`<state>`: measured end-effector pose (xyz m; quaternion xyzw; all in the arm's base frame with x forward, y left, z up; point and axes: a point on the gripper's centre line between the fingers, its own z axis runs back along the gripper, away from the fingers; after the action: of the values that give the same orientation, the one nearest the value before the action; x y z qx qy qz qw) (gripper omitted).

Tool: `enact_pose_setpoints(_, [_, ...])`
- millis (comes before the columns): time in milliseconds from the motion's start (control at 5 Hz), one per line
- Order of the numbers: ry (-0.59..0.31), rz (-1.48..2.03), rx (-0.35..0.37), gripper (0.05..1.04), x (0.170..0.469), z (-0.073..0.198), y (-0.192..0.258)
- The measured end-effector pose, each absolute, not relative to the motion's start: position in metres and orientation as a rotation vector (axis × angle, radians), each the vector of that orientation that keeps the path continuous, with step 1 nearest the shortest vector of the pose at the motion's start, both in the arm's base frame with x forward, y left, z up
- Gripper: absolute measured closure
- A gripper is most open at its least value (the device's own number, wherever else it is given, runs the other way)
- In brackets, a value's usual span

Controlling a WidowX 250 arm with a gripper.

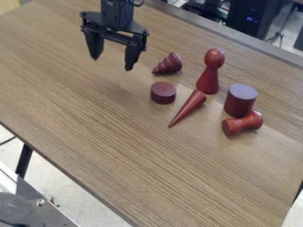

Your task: Move the object to the right

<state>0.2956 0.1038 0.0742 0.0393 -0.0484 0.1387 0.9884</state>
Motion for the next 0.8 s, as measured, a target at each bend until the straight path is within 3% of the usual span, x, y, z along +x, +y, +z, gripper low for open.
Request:
enact_pose_setpoints(400, [-0.064, 0.267, 0.089, 0.082, 0.293, 0.067, 0.103])
enact_pose_setpoints(800, [-0.109, 0.224, 0.103, 0.082, 0.309, 0.082, 0.099])
